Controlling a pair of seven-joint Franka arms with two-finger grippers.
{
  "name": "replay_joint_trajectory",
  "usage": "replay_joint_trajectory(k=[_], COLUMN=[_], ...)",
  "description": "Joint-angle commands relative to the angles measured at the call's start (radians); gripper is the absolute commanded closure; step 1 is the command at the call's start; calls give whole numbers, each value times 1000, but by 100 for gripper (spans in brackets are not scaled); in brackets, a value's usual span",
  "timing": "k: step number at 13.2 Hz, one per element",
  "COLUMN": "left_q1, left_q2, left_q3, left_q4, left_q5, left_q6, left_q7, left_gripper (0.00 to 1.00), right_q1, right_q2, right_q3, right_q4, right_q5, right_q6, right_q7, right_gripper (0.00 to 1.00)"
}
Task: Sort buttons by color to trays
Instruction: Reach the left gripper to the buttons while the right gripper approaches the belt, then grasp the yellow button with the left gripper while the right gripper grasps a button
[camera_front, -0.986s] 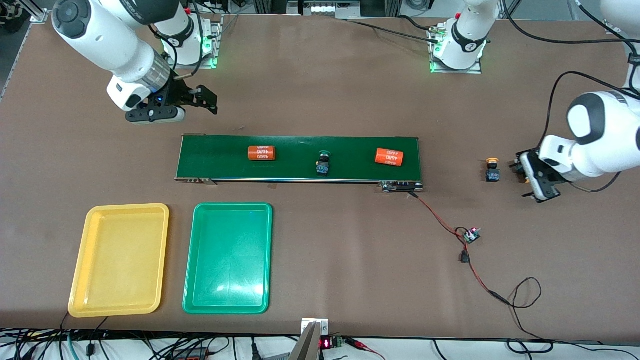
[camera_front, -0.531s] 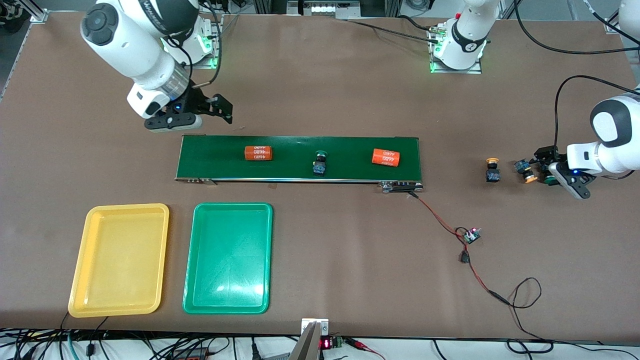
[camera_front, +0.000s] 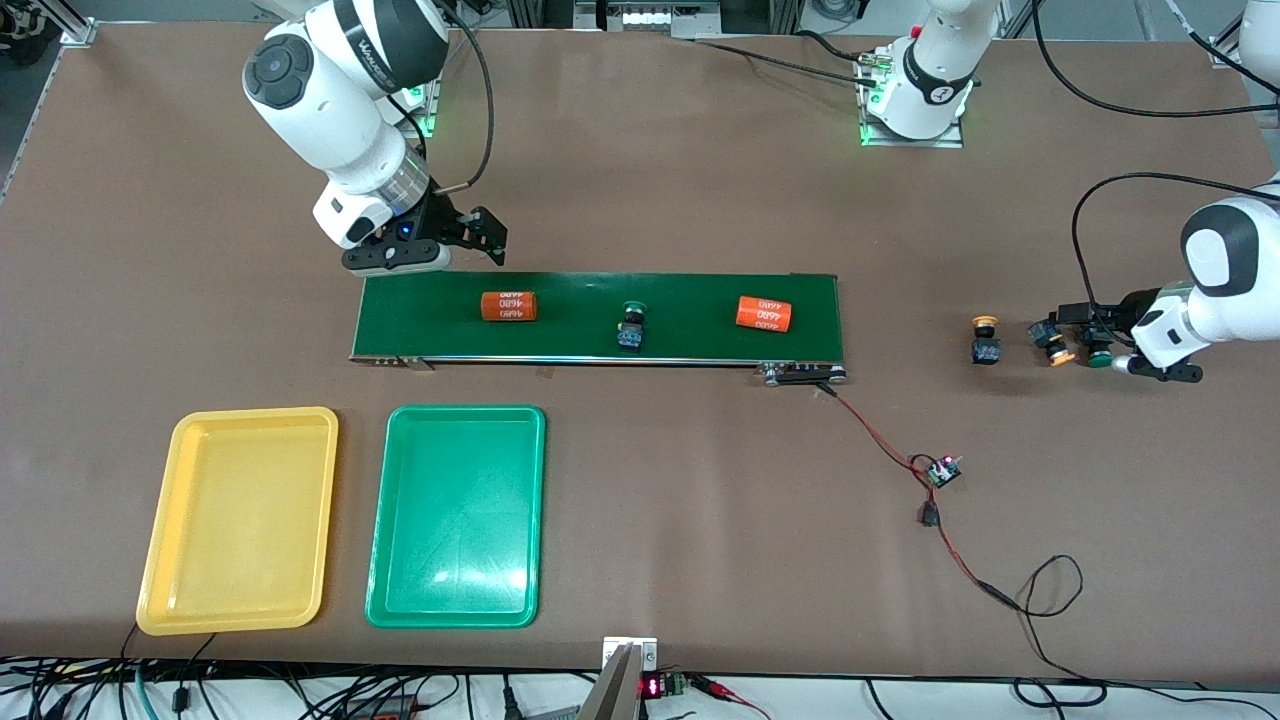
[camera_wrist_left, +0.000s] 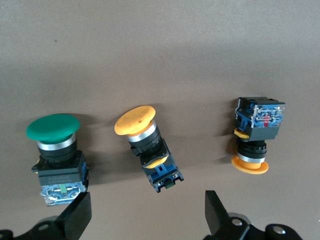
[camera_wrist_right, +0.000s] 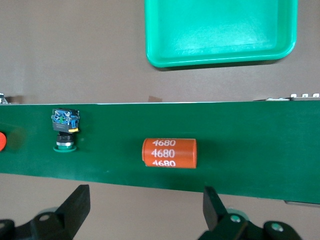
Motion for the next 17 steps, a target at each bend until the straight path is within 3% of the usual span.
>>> replay_joint_trajectory(k=[1,6,9,15,16,17], left_q1=[-15,-23,-29,-43,-43,-43], left_q2=[-6,-2,14,38,43,43], left_q3=[1,-1,-1,1,1,1], left_q4=[6,6,-6,-72,-72,-73], left_q5=[14,11,11,14,16,25], left_q6=[4,42,88,233,238,238], left_q7=[-36,-142,-178,-188,-183,-176], left_gripper=[0,0,0,0,5,16], right_q1=[28,83,119,130,130,130], right_q2=[22,74,125,157,157,158], right_q3=[10,11,11,11,11,11], right_q4=[-8,-10,1,61,61,61], right_q5=[13,8,-57,-202,-203,-203], right_q6=[53,121,132,-22,-28,-28], right_q7=[58,127,196,231,233,239], right_gripper=[0,0,0,0,0,0])
